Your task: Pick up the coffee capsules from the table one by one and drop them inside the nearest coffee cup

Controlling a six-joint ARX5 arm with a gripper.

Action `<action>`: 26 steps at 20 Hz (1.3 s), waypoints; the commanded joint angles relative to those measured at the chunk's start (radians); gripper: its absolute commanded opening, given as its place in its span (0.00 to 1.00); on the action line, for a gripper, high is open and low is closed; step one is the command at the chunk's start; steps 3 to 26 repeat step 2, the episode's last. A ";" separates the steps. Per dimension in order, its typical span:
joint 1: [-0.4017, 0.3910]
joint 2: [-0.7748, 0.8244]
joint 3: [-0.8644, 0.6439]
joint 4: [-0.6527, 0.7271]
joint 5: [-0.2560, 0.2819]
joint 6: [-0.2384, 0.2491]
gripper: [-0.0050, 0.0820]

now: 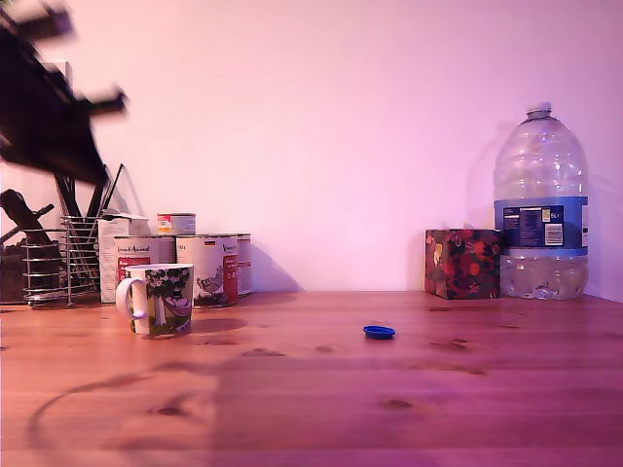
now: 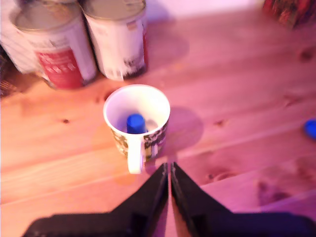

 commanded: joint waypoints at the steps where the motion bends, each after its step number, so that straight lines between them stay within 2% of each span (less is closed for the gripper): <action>1: -0.004 -0.040 -0.034 -0.013 0.000 -0.007 0.03; 26: -0.004 -0.065 -0.036 -0.027 0.000 -0.007 0.03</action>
